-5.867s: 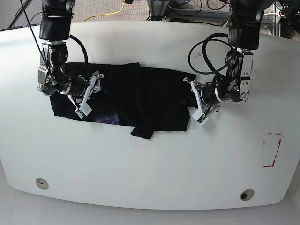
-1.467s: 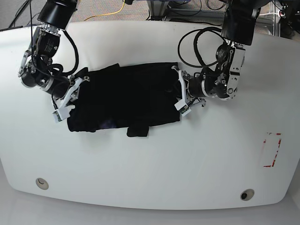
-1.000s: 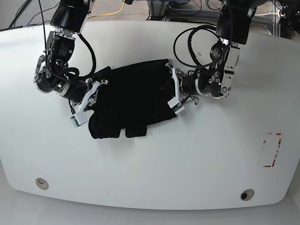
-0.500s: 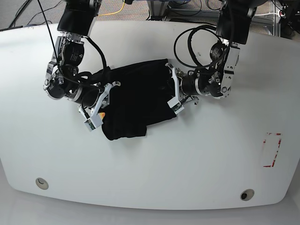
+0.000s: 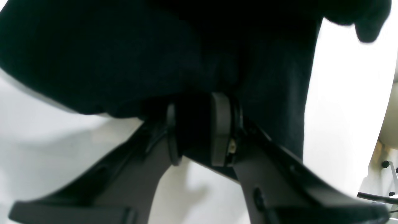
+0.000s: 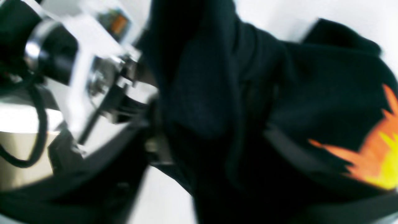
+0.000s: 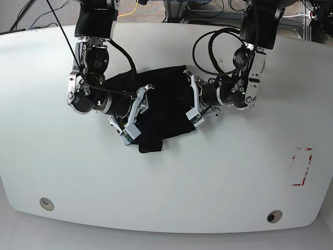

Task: Layout the t-shirt on the table in an organized manner, then fold the t-shirt properly
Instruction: 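Fold the strip in half, carrying the right gripper's end toward the left gripper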

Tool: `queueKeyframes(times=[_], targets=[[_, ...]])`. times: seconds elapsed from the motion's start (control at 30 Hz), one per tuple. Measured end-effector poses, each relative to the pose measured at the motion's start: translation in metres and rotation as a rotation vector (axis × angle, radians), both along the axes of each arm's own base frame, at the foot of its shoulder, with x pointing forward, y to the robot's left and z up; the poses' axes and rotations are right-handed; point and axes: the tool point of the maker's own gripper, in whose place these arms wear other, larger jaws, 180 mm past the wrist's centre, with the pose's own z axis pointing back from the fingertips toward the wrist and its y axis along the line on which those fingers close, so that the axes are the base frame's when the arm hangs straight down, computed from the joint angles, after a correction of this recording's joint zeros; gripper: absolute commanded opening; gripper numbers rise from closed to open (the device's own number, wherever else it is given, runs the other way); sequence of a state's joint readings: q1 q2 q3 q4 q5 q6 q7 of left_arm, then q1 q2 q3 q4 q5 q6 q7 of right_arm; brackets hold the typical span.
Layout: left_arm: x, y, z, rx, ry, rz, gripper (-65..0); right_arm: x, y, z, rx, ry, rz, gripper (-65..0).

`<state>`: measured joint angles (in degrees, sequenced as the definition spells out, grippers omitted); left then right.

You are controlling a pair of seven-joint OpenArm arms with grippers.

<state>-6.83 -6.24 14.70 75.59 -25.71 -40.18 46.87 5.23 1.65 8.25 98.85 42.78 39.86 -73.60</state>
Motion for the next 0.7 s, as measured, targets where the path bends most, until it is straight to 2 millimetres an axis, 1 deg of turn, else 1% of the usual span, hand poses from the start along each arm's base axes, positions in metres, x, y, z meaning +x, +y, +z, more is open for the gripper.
queueKeyframes(times=[0.07, 0.1, 0.13, 0.2, 0.27, 0.4, 0.5, 0.57, 0.7], targets=[[0.0, 0.0, 0.0, 0.001, 0.001, 0.0, -52.5, -0.001, 0.006, 0.001, 0.006, 0.0, 0.012, -18.4], [0.0, 0.0, 0.0, 0.001, 0.001, -0.001, -52.5, -0.002, 0.007, 0.001, 0.005, -0.001, 0.018, -17.1], [0.0, 0.0, 0.0, 0.001, 0.0, -0.001, -52.5, -0.002, 0.01, 0.001, 0.007, -0.002, 0.025, -13.6], [0.0, 0.0, 0.0, 0.001, 0.0, 0.0, -52.5, -0.001, 0.015, 0.003, 0.007, -0.007, 0.033, -10.6], [0.0, 0.0, 0.0, 0.0, 0.0, -0.003, -52.5, 0.002, 0.023, 0.008, 0.024, -0.019, 0.04, -9.5], [-0.001, 0.0, 0.0, -0.001, 0.0, -0.003, -52.5, 0.01, 0.046, 0.025, 0.087, -0.057, 0.06, -9.5], [-0.001, 0.0, 0.0, -0.002, 0.0, -0.003, -52.5, 0.016, 0.055, 0.031, 0.092, -0.071, 0.071, -9.5], [0.0, 0.0, 0.001, -0.001, -0.002, -0.003, -52.5, 0.023, 0.056, 0.034, 0.077, -0.084, 0.07, -9.5], [-0.001, 0.0, 0.004, 0.018, -0.017, -0.015, -52.2, 0.031, 0.046, 0.036, 0.04, -0.106, 0.059, -9.5]])
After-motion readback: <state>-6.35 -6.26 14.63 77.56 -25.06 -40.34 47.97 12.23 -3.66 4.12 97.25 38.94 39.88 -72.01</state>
